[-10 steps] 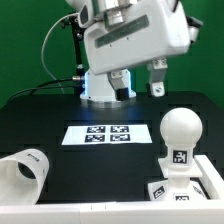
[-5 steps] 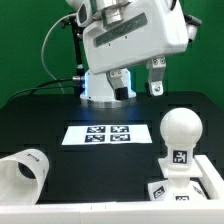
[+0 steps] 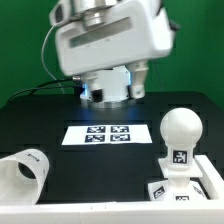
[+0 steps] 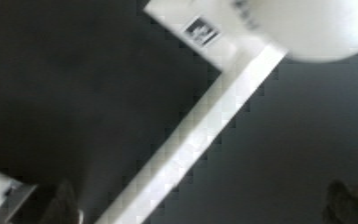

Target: Assemble lamp

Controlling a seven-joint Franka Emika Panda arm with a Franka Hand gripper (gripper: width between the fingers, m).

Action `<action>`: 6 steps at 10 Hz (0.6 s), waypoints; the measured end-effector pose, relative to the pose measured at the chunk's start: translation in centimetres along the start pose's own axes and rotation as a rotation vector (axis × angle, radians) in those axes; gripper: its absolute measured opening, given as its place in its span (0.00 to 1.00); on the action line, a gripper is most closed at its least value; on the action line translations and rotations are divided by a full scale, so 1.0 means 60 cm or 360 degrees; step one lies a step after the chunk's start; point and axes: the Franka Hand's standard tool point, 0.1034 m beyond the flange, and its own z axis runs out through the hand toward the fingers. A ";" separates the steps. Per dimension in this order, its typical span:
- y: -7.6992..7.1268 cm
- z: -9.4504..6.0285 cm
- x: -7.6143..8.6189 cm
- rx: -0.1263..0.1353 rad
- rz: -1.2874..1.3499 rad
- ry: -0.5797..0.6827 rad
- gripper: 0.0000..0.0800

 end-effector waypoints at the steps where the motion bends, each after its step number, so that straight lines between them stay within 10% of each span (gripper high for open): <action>1: 0.023 0.004 0.027 0.0024 -0.0025 0.0003 0.87; 6: 0.030 0.006 0.032 0.0021 -0.0011 0.0003 0.87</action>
Offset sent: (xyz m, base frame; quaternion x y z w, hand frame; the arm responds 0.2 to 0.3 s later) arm 0.0000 0.0000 0.0000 0.0000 0.0000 0.0000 1.0000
